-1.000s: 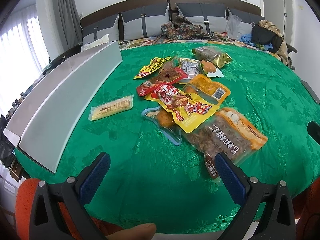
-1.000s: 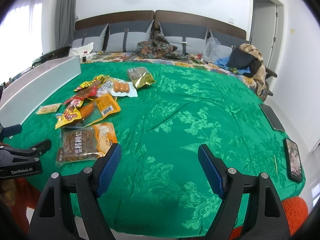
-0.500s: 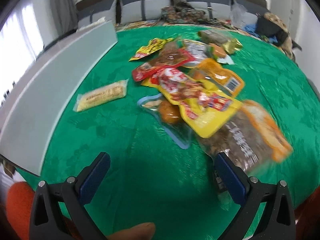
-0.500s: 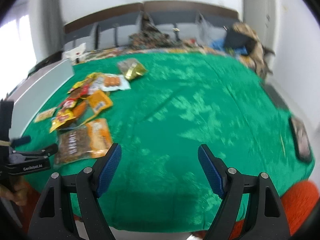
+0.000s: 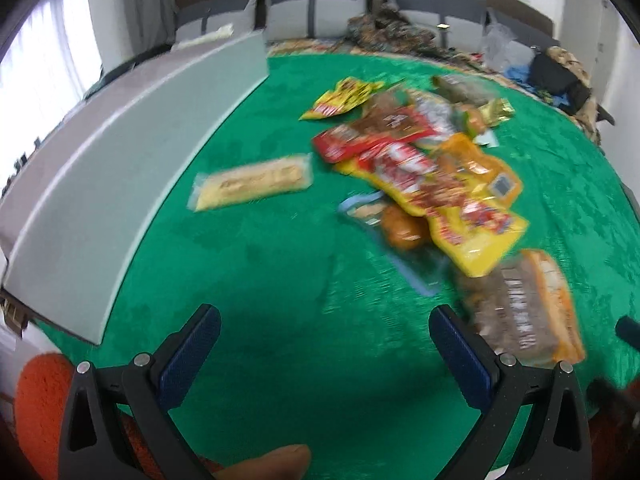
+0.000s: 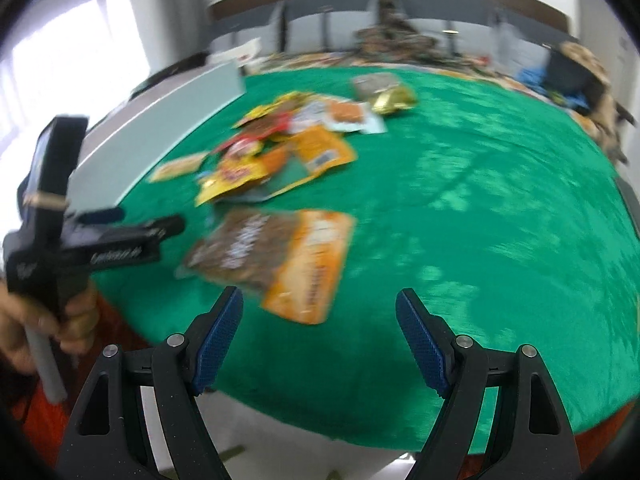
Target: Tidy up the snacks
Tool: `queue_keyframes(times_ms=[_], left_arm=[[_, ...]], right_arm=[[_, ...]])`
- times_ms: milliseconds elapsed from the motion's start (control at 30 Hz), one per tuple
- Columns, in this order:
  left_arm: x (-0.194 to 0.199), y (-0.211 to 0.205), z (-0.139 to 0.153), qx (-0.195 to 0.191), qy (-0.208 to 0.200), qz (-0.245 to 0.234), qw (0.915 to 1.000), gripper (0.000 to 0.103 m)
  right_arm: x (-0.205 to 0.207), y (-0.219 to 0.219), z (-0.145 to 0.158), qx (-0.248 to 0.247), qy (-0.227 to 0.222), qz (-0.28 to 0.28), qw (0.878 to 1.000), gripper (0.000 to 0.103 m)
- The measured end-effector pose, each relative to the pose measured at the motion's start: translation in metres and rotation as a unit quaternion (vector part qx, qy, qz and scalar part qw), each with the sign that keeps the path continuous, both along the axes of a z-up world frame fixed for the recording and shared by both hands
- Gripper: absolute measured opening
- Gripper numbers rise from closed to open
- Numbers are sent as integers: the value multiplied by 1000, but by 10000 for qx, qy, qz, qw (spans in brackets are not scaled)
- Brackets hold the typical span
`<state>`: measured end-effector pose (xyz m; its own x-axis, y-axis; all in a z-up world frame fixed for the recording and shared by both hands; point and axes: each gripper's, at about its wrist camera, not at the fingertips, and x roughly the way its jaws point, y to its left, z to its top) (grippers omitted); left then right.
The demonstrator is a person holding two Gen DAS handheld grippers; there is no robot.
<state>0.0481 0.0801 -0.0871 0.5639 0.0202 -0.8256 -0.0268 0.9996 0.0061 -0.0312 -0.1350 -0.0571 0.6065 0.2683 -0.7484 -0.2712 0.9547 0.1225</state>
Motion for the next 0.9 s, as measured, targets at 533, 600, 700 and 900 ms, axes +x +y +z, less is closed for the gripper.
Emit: queue_keyframes(times_ms=[533,600,700,900], left_arm=[[7,20,-23,-73,399,313,9987,103],[7,20,-23,-76,383,325,9987,103],[10,19,-23,-68,295,324,9990,103],[45,22,-18,-51,1274,-337,9913,103]], right_arm=[[100,-42,-26,-988,472,-1491,9827,82],[97,-73,-18,-742,426,-1791,9801,82],[86,-95,-18,-871,327,-1901,9774,82],[92,-109,-33,-687,352,-1968,9774,82]])
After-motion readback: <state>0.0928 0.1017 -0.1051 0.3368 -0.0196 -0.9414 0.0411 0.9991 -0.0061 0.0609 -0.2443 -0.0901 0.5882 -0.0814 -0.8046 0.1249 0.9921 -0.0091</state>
